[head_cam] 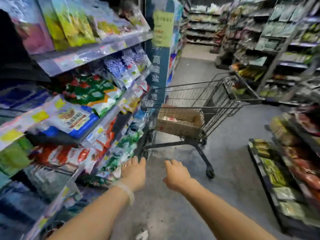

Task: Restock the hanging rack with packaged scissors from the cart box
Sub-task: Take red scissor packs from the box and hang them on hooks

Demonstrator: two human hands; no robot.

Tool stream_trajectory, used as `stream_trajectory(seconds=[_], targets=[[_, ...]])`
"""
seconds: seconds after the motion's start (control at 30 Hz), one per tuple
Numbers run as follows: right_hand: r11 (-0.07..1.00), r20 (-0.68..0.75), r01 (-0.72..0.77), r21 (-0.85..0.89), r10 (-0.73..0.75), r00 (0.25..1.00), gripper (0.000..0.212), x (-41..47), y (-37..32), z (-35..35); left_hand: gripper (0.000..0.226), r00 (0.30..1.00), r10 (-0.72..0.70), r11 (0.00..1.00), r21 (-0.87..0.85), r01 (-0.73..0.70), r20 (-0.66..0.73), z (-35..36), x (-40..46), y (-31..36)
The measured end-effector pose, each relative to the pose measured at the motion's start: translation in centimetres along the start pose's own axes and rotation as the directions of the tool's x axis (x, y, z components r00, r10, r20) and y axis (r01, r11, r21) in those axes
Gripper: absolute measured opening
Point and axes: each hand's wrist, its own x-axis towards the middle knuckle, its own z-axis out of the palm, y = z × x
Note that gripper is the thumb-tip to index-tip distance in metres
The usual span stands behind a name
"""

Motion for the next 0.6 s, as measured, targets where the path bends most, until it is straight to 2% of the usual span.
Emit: stream_trajectory(seconds=[0.13,0.33,0.43,0.6], targets=[[0.997,0.000,-0.068,0.035,0.068,0.998,0.051,7.5,3.6,-2.4,0.071,0.995,0.092,0.996,0.010,-0.092,0.041,-2.0,9.0,2.1],[0.983,0.030,-0.172,0.059,0.171,0.985,0.062,20.4,7.2,-8.4,0.069,0.990,0.142,0.990,0.009,-0.142,0.014,-7.7,24.2,2.5],[0.977,-0.025,-0.200,0.081,0.202,0.979,0.054,26.2,8.8,-11.6,0.063,0.987,0.158,0.987,-0.001,-0.158,0.007,-10.7,30.9,2.8],[0.964,0.001,-0.243,0.111,0.244,0.970,0.047,32.9,10.5,-14.2,0.065,0.981,0.182,0.982,0.039,-0.184,0.059,-12.8,39.4,3.7]])
